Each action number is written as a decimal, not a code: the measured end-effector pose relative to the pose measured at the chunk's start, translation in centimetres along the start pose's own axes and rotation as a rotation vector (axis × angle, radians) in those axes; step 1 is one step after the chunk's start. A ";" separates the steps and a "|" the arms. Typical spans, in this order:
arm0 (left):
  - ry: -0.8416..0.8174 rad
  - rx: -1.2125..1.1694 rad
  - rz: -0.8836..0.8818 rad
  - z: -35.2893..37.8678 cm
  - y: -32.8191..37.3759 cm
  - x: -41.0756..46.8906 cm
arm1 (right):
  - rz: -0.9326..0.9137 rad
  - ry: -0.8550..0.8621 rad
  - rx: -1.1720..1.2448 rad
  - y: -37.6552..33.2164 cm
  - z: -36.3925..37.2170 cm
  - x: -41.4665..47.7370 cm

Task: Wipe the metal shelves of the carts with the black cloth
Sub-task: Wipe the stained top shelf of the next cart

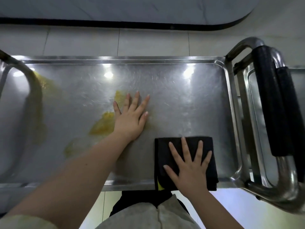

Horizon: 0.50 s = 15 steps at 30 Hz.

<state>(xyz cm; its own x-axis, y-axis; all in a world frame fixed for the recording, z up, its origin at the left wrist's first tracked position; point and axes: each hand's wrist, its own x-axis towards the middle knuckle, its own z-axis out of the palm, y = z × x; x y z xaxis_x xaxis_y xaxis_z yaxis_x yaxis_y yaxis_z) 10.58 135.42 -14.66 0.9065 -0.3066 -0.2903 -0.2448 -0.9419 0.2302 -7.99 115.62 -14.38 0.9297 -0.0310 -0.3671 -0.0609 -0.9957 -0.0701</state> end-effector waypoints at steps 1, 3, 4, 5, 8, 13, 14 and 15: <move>0.034 -0.023 -0.010 -0.5 -0.7 0.0 | 0.010 -0.006 -0.003 0.0 -0.2 0.1; 0.095 0.019 -0.050 -1.4 -3.0 0.2 | 0.022 -0.022 -0.010 -0.1 -0.3 0.3; 0.099 0.056 -0.071 -1.6 -4.3 0.4 | 0.025 -0.029 -0.012 -0.1 -0.2 0.3; 0.087 0.088 -0.087 -1.7 -5.5 0.7 | 0.027 -0.035 -0.015 -0.1 -0.2 0.2; 0.045 0.117 -0.112 -1.4 -7.3 1.2 | 0.016 -0.031 -0.024 -0.1 -0.1 0.1; 0.072 0.092 -0.097 -0.6 -7.8 1.4 | -0.005 -0.015 -0.006 -1.4 -1.7 3.7; 0.078 0.086 -0.094 -0.5 -7.9 1.4 | -0.025 0.014 -0.018 -1.7 -2.6 6.2; 0.082 0.085 -0.090 -0.4 -8.0 1.4 | -0.031 0.035 -0.030 -2.2 -3.6 9.5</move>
<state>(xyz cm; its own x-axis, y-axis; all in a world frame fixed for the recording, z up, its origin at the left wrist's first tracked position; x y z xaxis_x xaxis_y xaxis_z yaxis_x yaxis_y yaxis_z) 13.96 142.62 -16.58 0.9503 -0.2110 -0.2290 -0.1860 -0.9744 0.1260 2.25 117.18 -14.32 0.9431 -0.0031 -0.3326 -0.0218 -0.9984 -0.0526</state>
